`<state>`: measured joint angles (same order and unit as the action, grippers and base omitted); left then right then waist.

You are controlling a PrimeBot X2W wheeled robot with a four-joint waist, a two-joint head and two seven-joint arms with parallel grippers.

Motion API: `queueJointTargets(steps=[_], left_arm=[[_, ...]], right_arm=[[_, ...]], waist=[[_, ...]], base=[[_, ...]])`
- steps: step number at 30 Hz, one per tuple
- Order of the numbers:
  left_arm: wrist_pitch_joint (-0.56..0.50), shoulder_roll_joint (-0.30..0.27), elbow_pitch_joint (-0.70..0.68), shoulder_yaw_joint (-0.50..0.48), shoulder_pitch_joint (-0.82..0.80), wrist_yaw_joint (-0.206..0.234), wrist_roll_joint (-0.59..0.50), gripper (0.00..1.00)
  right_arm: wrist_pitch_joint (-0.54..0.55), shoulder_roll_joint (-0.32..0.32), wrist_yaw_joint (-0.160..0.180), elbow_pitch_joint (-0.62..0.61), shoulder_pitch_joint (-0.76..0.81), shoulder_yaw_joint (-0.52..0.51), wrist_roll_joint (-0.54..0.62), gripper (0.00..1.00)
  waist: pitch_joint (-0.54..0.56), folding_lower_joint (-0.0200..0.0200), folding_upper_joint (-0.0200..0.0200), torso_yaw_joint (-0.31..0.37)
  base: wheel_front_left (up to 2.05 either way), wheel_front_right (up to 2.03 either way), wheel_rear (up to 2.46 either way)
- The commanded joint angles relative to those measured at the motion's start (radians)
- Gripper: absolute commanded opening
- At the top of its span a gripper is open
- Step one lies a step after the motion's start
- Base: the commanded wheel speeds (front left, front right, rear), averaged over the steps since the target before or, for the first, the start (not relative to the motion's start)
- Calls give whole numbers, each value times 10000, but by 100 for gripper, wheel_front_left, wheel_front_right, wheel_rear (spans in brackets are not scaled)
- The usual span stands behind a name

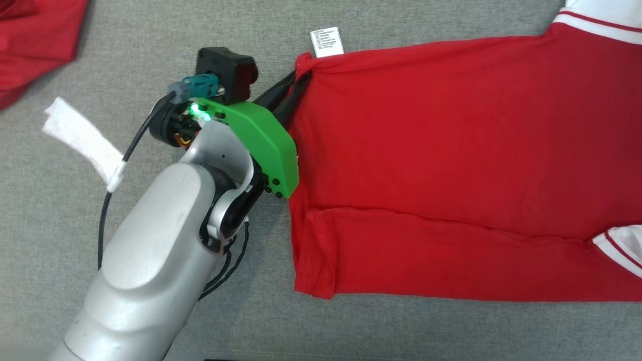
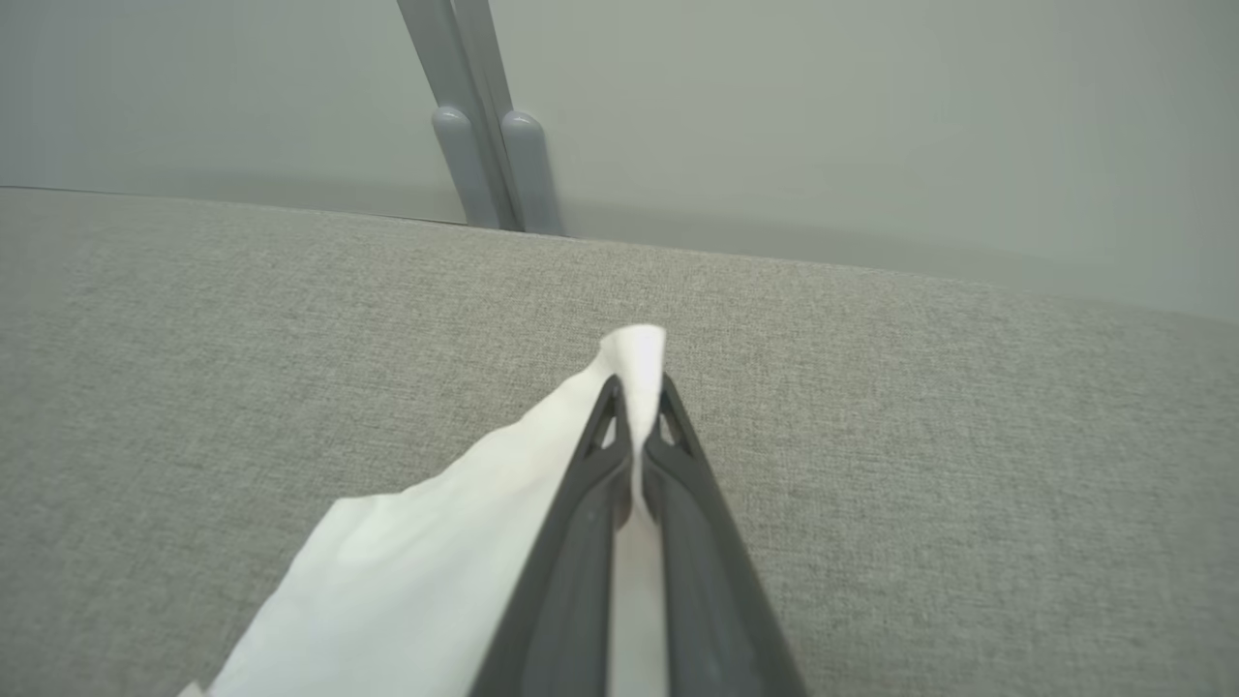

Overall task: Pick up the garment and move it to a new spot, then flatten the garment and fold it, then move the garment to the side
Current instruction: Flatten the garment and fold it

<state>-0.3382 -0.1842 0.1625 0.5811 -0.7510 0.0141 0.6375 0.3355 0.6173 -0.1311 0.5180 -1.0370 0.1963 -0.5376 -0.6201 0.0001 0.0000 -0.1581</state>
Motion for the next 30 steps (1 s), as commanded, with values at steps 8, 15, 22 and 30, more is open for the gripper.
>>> queueJointTargets(steps=[8,15,22,30], left_arm=[[337,-487,-1114,-349,1052,394,163,0],[457,-978,-2434,-397,2472,867,97,0],[794,-1463,-3288,-542,3907,1378,-12,0],[911,-1728,-3664,-536,5004,1569,227,0]], right_arm=[[-782,805,9,-1341,1836,139,-1524,0],[-1836,1151,9,-3058,4963,-675,-2666,0],[-2172,583,9,-4439,7827,-1686,-2956,0],[-1847,-388,9,-4881,8826,-1791,-2466,0]], waist=[[801,-1,0,744],[1548,-1,0,1248],[1955,-1,0,1709],[2085,-1,0,1972]], base=[[0,0,0],[0,0,0],[0,0,0],[0,0,0]])
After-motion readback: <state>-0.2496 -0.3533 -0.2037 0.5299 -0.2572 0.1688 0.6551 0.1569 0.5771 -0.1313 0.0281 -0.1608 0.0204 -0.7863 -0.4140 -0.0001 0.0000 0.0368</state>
